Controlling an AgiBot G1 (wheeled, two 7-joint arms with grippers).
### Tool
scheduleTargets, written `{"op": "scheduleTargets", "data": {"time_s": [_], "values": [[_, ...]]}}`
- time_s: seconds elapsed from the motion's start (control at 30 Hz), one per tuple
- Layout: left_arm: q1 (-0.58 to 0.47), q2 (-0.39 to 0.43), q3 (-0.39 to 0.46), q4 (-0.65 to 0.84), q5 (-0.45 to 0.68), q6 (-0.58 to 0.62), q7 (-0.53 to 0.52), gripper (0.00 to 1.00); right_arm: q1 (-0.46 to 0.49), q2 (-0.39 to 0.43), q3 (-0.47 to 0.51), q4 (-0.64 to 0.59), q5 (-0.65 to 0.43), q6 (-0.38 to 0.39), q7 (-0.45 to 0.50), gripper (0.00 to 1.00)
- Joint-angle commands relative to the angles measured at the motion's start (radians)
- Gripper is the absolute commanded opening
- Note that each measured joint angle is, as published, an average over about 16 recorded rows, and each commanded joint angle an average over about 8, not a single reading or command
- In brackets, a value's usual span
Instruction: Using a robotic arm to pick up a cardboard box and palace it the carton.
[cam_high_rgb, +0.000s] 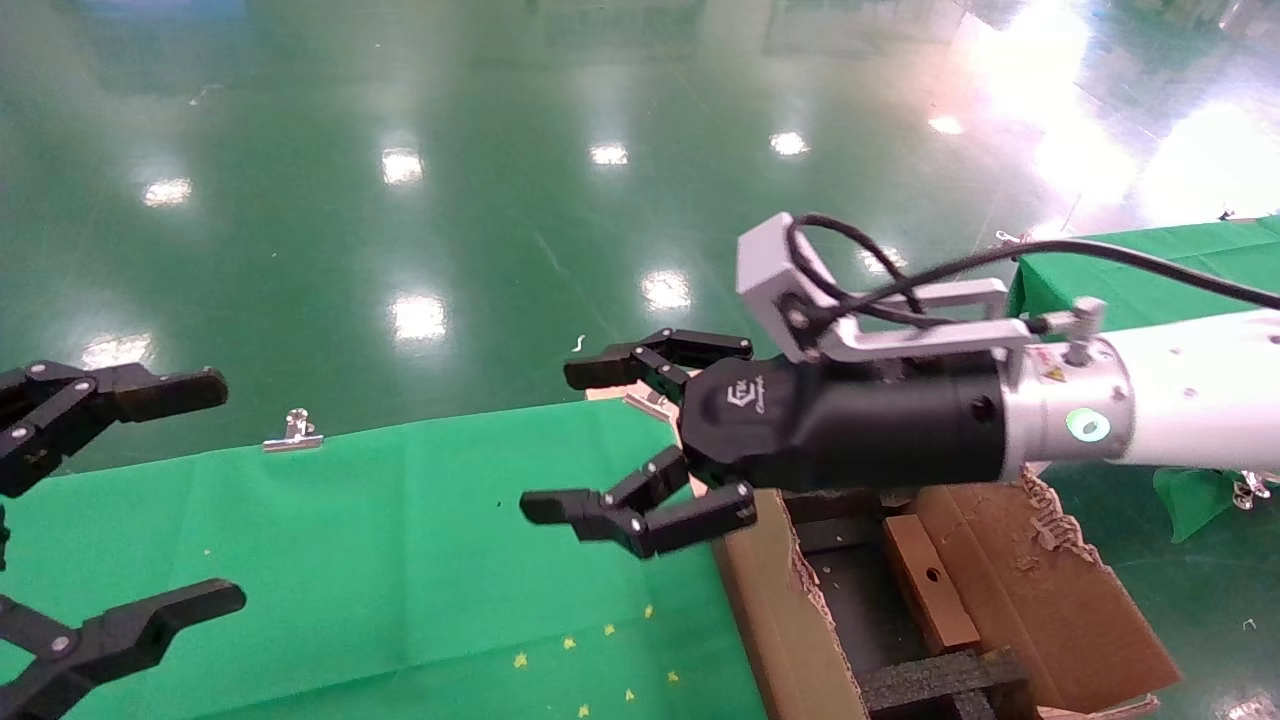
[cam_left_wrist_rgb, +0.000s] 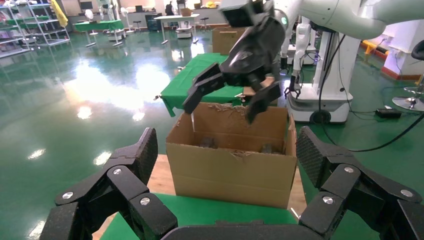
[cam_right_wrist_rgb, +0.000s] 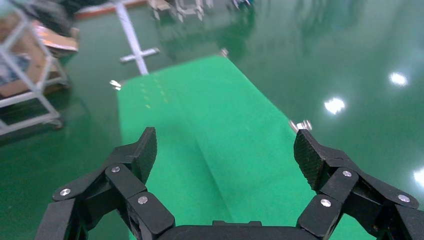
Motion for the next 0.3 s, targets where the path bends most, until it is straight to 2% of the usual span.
{"op": "scheduleTargets", "data": {"time_s": [0.03, 0.2, 0.3], "values": [[0.000, 0.000, 0.000, 0.000, 0.000, 0.000, 0.000, 1.00, -0.036, -0.006, 0.049, -0.003, 0.026, -0.033, -0.051, 1.00], [0.000, 0.000, 0.000, 0.000, 0.000, 0.000, 0.000, 1.00, -0.124, -0.019, 0.169, -0.011, 0.091, -0.113, -0.175, 1.00], [0.000, 0.000, 0.000, 0.000, 0.000, 0.000, 0.000, 1.00, -0.150, -0.023, 0.205, -0.013, 0.110, -0.136, -0.212, 1.00]]}}
